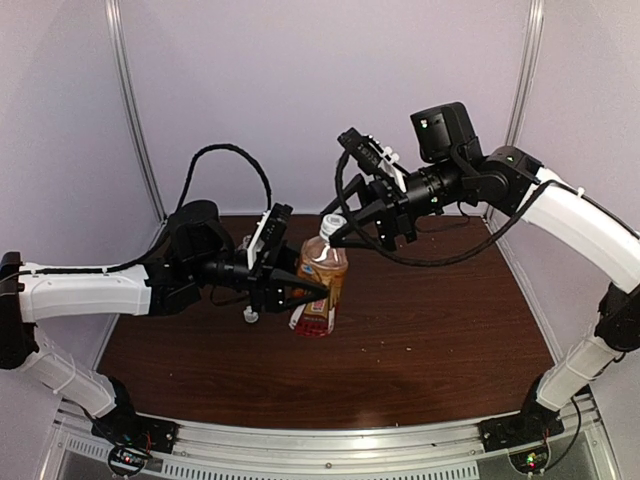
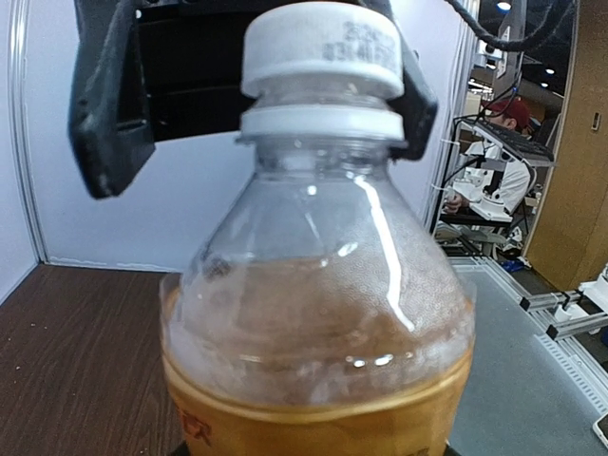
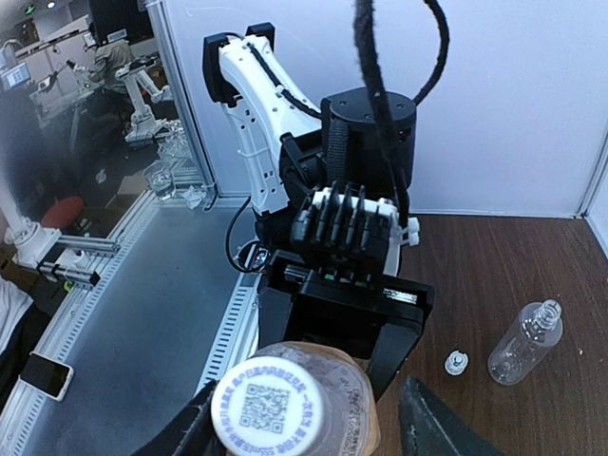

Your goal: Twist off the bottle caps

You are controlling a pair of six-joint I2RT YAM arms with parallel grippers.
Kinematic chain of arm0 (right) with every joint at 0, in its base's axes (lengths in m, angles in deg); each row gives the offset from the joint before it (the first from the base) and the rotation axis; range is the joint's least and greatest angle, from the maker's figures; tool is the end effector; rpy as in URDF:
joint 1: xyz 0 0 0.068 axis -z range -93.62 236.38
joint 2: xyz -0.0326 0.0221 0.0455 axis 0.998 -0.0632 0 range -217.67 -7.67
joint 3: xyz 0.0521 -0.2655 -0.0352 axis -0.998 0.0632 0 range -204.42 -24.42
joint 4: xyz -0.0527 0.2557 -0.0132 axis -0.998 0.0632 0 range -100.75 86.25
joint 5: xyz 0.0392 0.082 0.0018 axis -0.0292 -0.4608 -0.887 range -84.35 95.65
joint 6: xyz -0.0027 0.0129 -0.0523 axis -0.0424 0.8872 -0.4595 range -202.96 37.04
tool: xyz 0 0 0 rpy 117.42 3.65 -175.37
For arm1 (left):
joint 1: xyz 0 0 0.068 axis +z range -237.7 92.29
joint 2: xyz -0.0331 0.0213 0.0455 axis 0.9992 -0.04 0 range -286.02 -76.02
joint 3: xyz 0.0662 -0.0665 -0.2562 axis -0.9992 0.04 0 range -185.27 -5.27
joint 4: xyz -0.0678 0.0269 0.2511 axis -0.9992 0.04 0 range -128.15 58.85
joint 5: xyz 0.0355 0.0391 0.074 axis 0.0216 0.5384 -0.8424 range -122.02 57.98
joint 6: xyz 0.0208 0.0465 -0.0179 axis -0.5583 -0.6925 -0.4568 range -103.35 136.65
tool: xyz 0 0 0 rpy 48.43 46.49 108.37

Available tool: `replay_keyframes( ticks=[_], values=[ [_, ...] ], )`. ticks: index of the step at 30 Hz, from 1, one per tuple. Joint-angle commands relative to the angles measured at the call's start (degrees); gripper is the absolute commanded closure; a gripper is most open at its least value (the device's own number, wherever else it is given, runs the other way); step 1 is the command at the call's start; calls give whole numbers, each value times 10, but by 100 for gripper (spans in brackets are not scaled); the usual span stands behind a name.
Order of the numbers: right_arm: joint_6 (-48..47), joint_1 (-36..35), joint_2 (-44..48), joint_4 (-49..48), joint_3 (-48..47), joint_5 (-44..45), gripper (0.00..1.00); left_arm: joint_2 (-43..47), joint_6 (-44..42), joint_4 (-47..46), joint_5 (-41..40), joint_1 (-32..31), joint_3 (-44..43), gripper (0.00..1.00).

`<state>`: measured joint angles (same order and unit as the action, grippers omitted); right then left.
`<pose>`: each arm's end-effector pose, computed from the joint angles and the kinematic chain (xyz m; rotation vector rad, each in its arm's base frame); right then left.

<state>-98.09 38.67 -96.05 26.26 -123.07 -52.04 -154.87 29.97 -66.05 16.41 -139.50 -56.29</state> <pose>0.1971 0.2613 0.4383 -1.5848 1.3225 1.3709 0.1715 -0.2610 0.3113 1.2373 1.3048 -1.5049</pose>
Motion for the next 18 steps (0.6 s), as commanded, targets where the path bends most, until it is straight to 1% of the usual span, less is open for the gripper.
replay_keyframes(
  ticks=[1,4,5,9,11,14,18],
  values=[
    [25,4,33,-21,13,33,30,11,-15,-28,-26,3,-18,83],
    [52,3,50,-44,25,68,21,15,-25,-12,-56,4,-19,84],
    [67,3,54,-53,27,87,19,17,-29,-4,-68,4,-20,84],
    [156,3,59,-91,26,156,16,20,-49,34,-137,4,-25,84],
    [217,1,58,-109,25,210,15,21,-56,52,-178,4,-27,84],
    [290,-5,55,-131,36,302,15,22,-62,65,-217,4,-27,84],
    [336,-23,50,-148,56,375,15,24,-64,73,-248,4,-27,84]
  ],
)
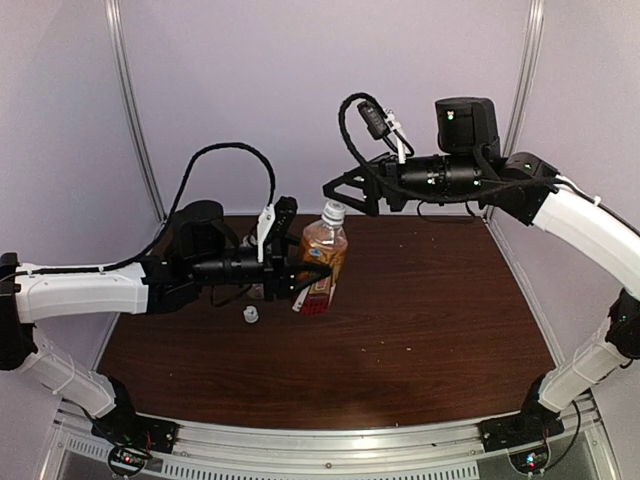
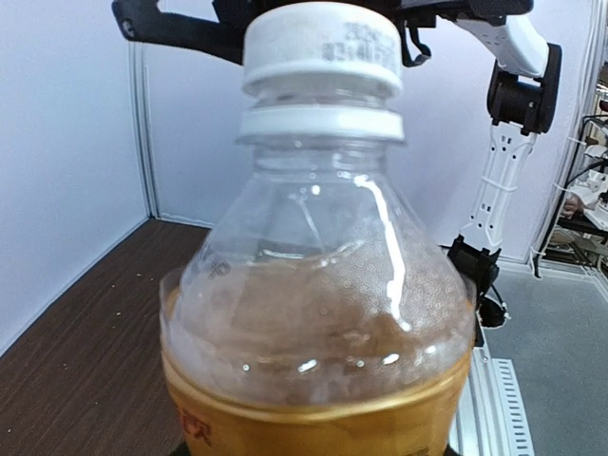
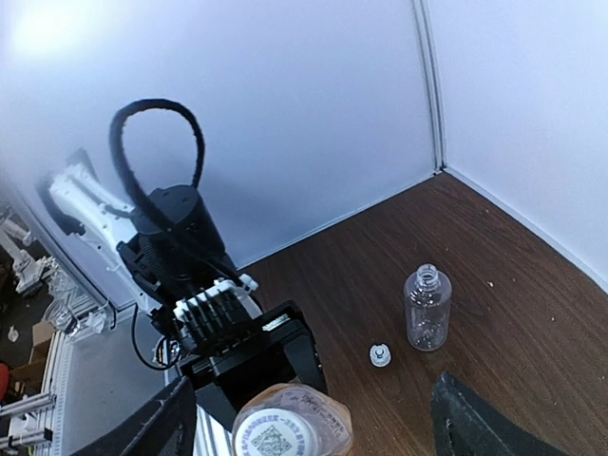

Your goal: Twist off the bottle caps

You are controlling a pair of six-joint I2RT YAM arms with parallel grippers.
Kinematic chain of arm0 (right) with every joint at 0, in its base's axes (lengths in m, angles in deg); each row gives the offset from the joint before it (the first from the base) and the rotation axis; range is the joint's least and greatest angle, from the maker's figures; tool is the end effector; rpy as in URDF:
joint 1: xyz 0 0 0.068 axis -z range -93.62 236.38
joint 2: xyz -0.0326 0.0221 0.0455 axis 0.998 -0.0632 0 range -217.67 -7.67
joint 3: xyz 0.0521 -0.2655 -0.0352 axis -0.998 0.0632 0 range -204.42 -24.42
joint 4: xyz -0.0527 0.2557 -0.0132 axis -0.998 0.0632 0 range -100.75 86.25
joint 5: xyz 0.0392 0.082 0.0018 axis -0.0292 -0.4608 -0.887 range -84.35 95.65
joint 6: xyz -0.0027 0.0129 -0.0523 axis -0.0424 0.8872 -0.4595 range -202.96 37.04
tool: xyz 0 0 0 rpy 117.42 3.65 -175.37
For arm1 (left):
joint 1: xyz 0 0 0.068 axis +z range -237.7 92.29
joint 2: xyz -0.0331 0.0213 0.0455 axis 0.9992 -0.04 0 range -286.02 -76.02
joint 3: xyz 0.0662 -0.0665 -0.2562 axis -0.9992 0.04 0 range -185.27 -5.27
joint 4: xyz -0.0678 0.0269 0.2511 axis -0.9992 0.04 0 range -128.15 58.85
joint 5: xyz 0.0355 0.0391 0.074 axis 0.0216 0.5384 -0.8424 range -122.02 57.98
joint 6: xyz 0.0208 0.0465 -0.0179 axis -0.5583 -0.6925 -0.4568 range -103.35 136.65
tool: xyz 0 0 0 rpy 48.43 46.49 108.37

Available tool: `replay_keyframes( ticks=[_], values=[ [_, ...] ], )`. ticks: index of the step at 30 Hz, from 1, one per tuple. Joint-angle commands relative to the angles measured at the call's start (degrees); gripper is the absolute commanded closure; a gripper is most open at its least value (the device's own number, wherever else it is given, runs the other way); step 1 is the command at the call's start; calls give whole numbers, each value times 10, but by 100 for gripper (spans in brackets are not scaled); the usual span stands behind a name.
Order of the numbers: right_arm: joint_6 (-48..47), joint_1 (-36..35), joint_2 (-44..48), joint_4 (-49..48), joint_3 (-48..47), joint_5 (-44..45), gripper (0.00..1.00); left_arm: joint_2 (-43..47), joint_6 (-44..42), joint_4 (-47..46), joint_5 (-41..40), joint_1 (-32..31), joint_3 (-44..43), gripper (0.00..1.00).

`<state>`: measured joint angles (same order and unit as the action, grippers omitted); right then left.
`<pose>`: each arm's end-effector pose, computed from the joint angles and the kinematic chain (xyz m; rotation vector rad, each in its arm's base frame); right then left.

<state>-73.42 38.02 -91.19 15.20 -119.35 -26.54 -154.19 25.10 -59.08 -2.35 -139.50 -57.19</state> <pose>0.1980 0.2512 0.4569 -1.0395 1.6641 1.2004 0.1820 -0.2597 0.3076 1.0401 1.4723 -1.2028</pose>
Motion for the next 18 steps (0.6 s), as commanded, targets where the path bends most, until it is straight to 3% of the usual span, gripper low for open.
replay_keyframes(
  ticks=[1,8,13,18],
  values=[
    [94,-22,-1,-37,21,137,14,17,-15,6,-68,4,-18,84],
    [114,-36,-22,-38,27,156,15,21,-18,20,-113,4,-17,84],
    [116,-40,-33,-36,29,155,24,25,-19,25,-129,4,-16,85],
    [116,-41,-34,-40,28,147,40,26,-19,25,-133,4,-15,85]
  ],
)
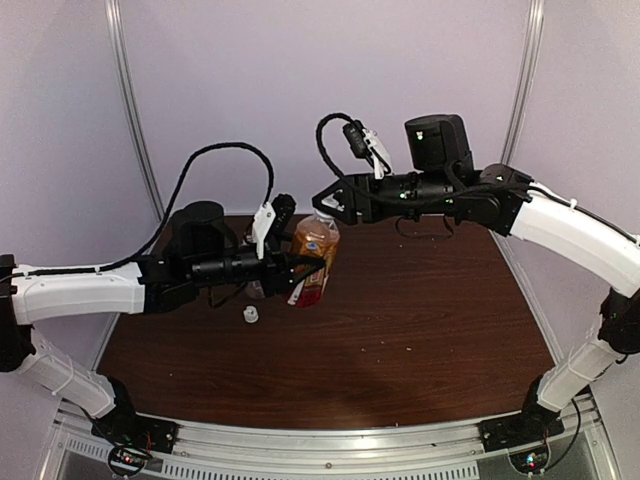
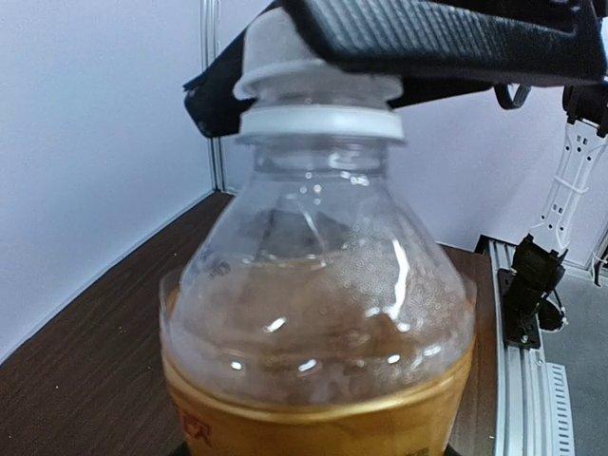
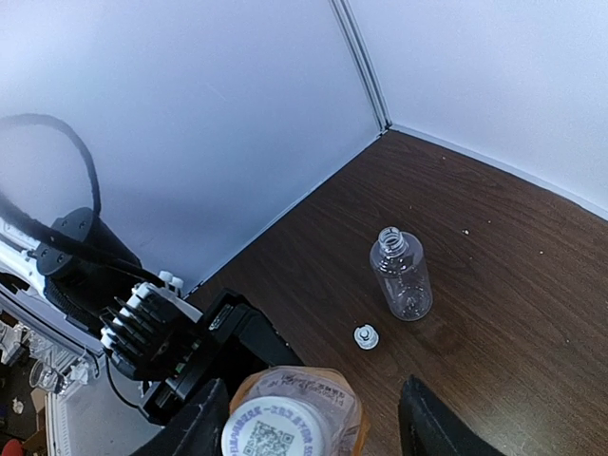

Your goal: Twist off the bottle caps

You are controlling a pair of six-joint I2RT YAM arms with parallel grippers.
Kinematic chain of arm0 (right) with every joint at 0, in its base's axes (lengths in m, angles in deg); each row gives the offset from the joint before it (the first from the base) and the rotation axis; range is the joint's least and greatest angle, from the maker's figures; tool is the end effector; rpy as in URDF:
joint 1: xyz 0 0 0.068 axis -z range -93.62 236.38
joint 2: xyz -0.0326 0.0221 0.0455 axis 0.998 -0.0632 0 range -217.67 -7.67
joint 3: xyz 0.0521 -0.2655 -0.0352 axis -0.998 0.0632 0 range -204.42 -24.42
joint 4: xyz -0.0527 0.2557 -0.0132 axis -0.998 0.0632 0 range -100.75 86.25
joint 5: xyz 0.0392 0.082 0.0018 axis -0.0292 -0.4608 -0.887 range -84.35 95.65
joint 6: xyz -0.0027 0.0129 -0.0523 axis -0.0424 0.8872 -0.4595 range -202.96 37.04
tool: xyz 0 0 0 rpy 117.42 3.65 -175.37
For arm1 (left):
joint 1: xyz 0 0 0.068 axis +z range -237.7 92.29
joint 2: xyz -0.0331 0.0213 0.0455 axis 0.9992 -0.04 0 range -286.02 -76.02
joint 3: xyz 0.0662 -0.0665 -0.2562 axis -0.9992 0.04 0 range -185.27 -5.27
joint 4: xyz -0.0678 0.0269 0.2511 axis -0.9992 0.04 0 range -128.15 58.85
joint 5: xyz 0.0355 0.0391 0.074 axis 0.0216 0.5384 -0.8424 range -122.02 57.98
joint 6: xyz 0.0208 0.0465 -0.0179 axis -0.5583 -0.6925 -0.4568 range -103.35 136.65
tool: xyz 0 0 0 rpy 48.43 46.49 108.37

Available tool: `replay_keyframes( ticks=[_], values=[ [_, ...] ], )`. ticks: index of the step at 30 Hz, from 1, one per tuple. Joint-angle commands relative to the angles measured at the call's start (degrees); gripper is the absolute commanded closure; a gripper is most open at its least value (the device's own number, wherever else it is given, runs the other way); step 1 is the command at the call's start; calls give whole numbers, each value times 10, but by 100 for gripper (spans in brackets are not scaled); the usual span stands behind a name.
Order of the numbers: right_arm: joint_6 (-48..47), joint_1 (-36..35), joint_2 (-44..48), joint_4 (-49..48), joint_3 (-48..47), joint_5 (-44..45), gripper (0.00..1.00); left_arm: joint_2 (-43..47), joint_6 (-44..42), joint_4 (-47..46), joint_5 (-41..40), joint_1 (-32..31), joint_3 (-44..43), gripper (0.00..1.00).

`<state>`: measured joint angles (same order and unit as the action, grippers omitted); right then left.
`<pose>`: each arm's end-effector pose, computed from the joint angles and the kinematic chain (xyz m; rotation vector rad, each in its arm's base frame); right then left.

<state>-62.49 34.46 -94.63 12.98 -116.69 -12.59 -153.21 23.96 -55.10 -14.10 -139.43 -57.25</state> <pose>0.2051 0.2797 0.4255 -0.7783 1.8955 1.1301 0.1868 -0.2544 0.3053 0.9091 1.5762 -1.0160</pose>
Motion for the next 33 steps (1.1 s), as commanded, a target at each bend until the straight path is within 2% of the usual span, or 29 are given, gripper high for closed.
replay_keyframes(
  ticks=[1,4,11,15,18,22,27,29,33],
  values=[
    [6,-5,0,-18,2,7,43,16,-8,-14,-16,3,-15,85],
    [4,-5,1,-20,2,1,51,16,-8,-12,-18,3,-16,85],
    [-12,-6,7,-32,11,-24,76,18,-10,-9,-28,3,-15,85],
    [-58,-5,20,-36,15,-42,88,19,-12,-12,-17,3,-15,85],
    [-123,-4,30,-28,10,-84,93,21,-12,-17,6,4,-15,85],
    [-234,3,45,-3,4,-192,94,22,-12,-39,83,6,-14,85],
    [-326,34,39,49,-18,-333,95,9,-1,-76,258,8,-24,85],
    [-353,44,27,79,-38,-372,95,1,12,-90,311,8,-28,85],
    [-417,47,7,146,-76,-426,96,-13,25,-93,368,9,-38,86]
  ],
)
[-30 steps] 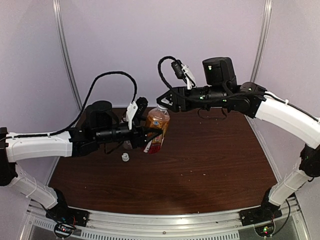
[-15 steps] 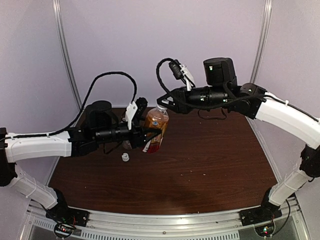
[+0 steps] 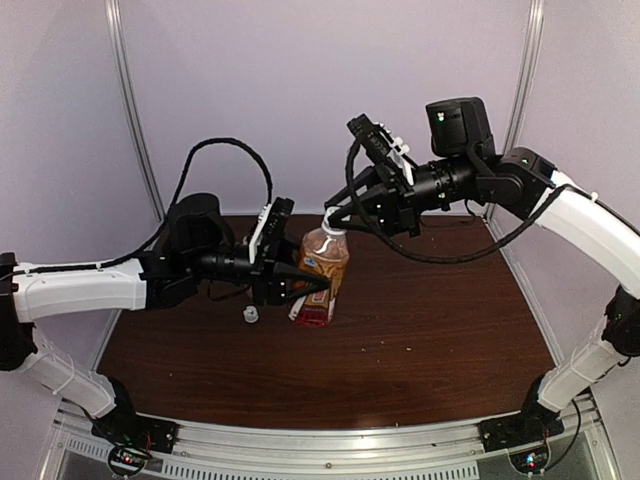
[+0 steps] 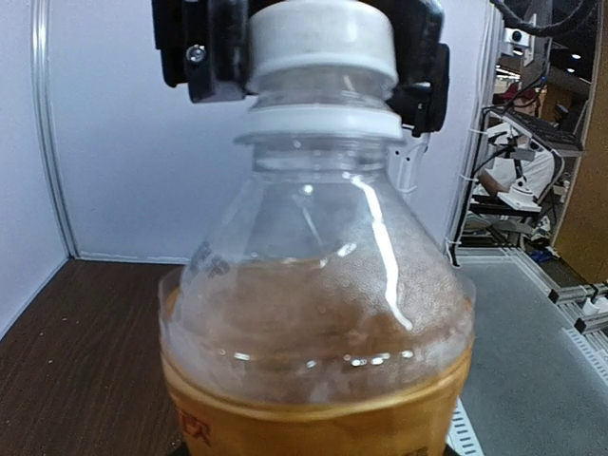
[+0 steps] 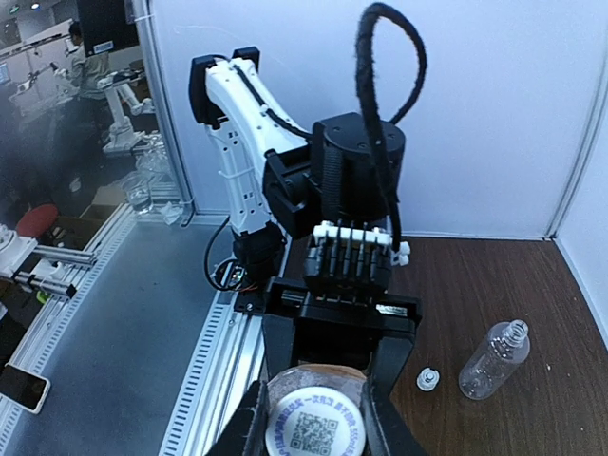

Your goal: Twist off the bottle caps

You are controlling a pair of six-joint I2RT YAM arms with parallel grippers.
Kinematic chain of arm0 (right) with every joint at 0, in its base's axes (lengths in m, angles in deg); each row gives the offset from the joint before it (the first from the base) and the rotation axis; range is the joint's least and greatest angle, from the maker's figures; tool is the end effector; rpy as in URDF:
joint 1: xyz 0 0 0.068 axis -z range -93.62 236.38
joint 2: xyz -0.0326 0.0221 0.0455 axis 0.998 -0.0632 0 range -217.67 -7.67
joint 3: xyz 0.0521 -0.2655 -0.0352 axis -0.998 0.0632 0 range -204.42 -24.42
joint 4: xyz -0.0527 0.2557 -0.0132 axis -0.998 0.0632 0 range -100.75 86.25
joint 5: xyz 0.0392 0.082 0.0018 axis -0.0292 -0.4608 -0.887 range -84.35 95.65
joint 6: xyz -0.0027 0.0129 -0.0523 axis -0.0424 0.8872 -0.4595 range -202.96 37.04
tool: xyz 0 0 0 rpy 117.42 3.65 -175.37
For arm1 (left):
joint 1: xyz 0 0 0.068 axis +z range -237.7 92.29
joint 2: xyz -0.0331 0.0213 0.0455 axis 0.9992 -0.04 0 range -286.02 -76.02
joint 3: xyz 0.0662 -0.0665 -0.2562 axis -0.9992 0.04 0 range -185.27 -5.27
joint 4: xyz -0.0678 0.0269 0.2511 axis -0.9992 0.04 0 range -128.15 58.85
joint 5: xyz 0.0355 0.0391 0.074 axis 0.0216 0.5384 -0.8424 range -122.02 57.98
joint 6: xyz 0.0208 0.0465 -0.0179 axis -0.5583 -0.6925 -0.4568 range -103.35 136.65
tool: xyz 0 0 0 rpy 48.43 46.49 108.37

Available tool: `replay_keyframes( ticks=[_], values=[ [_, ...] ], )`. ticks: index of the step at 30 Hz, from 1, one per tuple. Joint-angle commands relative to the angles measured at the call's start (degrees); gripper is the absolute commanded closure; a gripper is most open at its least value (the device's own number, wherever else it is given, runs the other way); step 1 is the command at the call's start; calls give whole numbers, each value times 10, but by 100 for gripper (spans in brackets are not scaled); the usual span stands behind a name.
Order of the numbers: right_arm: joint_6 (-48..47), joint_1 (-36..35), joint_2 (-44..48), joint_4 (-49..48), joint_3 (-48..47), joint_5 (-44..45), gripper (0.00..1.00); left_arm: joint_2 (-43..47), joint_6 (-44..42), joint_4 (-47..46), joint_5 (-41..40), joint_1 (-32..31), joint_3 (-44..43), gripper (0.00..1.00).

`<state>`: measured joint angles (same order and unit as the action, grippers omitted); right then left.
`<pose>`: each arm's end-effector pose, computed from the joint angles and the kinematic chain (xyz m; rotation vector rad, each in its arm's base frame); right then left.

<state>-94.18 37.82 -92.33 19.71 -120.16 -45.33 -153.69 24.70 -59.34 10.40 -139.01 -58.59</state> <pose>0.1880 0.2546 0.4503 -1.4866 1.3131 1.2747 0.1761 -0.2583 0.3195 1.2013 1.3439 -1.3633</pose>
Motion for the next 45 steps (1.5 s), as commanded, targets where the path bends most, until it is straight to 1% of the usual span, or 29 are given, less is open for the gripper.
replay_keyframes(
  ticks=[1,7,11,17,21,25,29,32,36,39,40,43,45],
  values=[
    [-111,13,-20,92,-47,-108,96,-11,18,-49,134,5,-28,86],
    [-150,15,-26,135,-66,-131,95,-20,29,-51,168,5,-35,86],
    [-136,15,-26,126,-61,-128,90,-22,34,-55,166,6,-35,86],
    [-69,16,-17,73,-36,-77,74,-19,34,-51,147,10,-34,86],
    [-34,15,-10,46,-27,-53,66,-20,34,-47,137,12,-35,86],
    [-23,15,-6,41,-22,-47,57,-20,33,-46,127,14,-34,86],
    [-18,15,-3,36,-13,-43,52,-20,31,-45,118,17,-33,86],
    [-13,16,3,34,-8,-41,45,-20,30,-43,106,17,-32,86],
    [9,15,19,20,0,-14,31,-14,15,-24,63,18,-32,87],
    [51,15,30,-2,1,26,15,-9,-1,-3,18,19,-32,87],
    [69,15,33,-12,1,36,12,-7,-6,3,3,18,-32,87],
    [126,13,39,-38,1,76,8,-4,-13,14,-35,18,-32,87],
    [180,10,37,-50,-1,131,7,-3,-15,18,-54,18,-30,87]
  ],
)
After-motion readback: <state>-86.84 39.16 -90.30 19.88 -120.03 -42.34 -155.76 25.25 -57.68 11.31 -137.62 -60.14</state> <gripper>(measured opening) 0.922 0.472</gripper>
